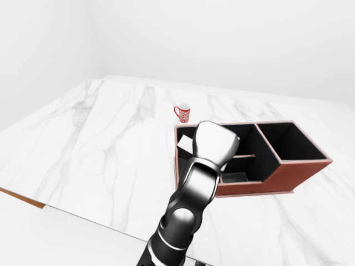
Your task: Pick up the book and place it in the left compartment of the caddy.
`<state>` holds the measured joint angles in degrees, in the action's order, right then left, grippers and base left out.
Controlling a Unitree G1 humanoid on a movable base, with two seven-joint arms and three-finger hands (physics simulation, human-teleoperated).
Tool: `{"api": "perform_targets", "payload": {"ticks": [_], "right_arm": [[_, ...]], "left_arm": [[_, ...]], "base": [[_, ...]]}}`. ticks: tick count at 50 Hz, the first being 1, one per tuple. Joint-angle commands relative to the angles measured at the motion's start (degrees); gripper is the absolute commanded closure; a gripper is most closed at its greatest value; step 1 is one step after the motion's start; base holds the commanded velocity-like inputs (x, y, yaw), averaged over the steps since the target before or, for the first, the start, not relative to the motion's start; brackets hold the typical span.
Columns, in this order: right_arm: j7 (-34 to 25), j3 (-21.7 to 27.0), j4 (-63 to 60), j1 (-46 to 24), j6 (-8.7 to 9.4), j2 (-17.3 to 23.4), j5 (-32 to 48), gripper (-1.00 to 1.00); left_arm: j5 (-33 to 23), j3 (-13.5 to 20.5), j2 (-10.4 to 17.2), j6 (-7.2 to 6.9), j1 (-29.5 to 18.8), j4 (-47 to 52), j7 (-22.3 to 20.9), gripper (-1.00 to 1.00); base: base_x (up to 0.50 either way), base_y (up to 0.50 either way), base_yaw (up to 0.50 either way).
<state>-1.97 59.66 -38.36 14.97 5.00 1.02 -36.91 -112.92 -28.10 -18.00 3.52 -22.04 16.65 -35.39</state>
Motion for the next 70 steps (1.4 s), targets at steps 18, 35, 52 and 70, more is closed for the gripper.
{"api": "perform_targets", "payload": {"ticks": [18,35,52,70], "right_arm": [[0.04,0.11,-0.05,-0.03,0.00,0.12,-0.13,-1.00],[0.15,0.17,-0.48,-0.02,0.00,0.11,-0.25,-1.00],[0.08,0.06,-0.14,-0.03,0.00,0.17,-0.14,-1.00],[0.08,0.23,-0.39,-0.05,0.00,0.16,-0.29,-1.00]], "left_arm": [[0.48,3.02,-2.00,1.48,-2.16,-6.59,5.05,1.00],[1.26,5.13,-1.41,0.71,-3.72,-12.70,6.76,1.00],[2.82,6.55,0.19,-0.39,-4.71,-19.78,11.14,1.00],[5.27,8.38,0.09,-2.16,-7.86,-29.17,15.89,1.00]], "base": [[0.00,0.00,0.00],[0.00,0.00,0.00],[0.00,0.00,0.00],[0.00,0.00,0.00]]}}
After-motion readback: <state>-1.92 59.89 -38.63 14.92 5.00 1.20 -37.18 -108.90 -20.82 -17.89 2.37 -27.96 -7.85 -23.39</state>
